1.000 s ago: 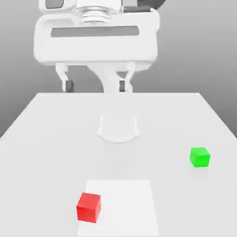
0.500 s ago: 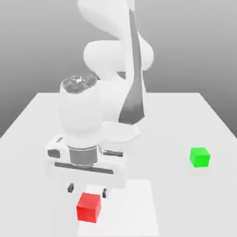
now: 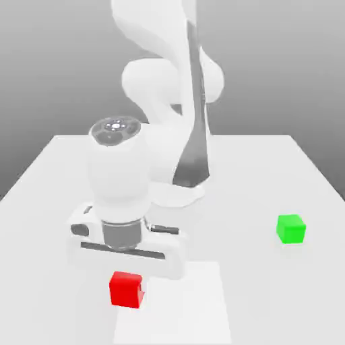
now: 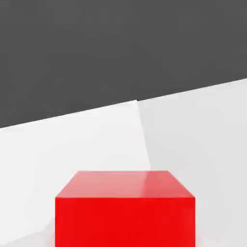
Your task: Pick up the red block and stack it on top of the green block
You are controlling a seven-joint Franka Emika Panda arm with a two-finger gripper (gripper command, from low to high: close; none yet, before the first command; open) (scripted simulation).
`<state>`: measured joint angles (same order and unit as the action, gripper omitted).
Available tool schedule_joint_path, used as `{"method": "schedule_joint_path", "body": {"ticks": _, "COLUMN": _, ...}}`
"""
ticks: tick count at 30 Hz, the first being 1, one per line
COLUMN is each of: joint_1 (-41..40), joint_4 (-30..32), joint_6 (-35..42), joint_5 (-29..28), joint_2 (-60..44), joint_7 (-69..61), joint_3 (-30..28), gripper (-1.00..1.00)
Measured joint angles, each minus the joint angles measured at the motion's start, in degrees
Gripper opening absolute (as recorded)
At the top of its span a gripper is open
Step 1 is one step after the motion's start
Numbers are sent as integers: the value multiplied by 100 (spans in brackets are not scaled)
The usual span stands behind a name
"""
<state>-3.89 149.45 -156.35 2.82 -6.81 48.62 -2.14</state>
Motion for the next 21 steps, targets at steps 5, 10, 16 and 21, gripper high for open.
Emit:
{"method": "schedule_joint_path", "body": {"ticks": 5, "joint_1": 1037, "joint_4": 325, "joint_6": 140, "joint_5": 457, "joint_2": 515, "joint_7": 1137, "joint_3": 618, "gripper": -100}}
{"method": "schedule_joint_path", "body": {"ticks": 10, "joint_1": 2067, "joint_4": 663, "joint_6": 238, "joint_5": 766, "joint_2": 996, "joint_7": 2437, "joint_3": 1033, "gripper": -100}}
{"method": "schedule_joint_path", "body": {"ticks": 16, "joint_1": 2763, "joint_4": 1079, "joint_6": 322, "joint_5": 968, "joint_2": 1522, "joint_7": 4121, "joint_3": 1877, "gripper": -100}}
{"method": "schedule_joint_path", "body": {"ticks": 21, "joint_1": 3298, "joint_4": 1433, "joint_6": 371, "joint_5": 1089, "joint_2": 1908, "joint_7": 5550, "joint_3": 2750, "gripper": -100}}
